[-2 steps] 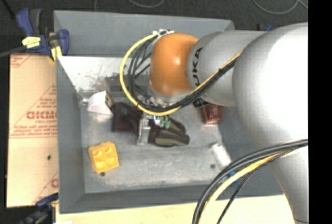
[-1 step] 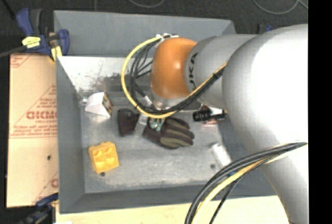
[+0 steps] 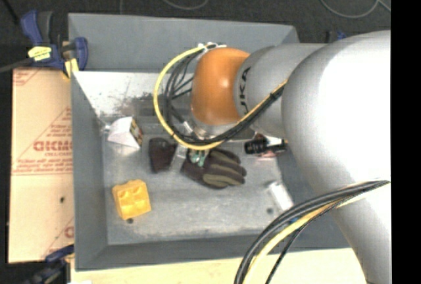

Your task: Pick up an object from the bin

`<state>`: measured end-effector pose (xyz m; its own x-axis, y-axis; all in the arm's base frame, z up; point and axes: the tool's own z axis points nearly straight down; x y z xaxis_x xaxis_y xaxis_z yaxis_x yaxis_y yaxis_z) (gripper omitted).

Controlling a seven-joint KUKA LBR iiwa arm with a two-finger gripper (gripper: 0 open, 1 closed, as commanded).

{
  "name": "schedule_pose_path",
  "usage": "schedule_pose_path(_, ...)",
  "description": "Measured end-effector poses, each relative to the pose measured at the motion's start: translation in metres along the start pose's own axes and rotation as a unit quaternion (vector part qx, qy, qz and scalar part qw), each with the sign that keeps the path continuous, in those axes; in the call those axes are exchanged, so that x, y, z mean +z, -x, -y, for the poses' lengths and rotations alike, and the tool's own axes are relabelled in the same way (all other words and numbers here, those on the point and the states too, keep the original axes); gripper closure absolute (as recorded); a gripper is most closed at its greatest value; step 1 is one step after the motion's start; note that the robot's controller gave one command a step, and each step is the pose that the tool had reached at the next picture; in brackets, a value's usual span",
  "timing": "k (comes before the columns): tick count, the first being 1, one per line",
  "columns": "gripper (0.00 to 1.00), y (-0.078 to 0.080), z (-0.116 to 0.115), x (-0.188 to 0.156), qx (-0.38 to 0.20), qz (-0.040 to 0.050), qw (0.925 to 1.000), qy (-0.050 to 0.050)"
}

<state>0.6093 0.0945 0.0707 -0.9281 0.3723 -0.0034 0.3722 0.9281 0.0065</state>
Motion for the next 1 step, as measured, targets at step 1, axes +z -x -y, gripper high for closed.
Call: schedule_pose_path(1, 1.0, 0.0001, 0.0, -0.0001, 0.0, 0.0001, 1.0, 0.0)
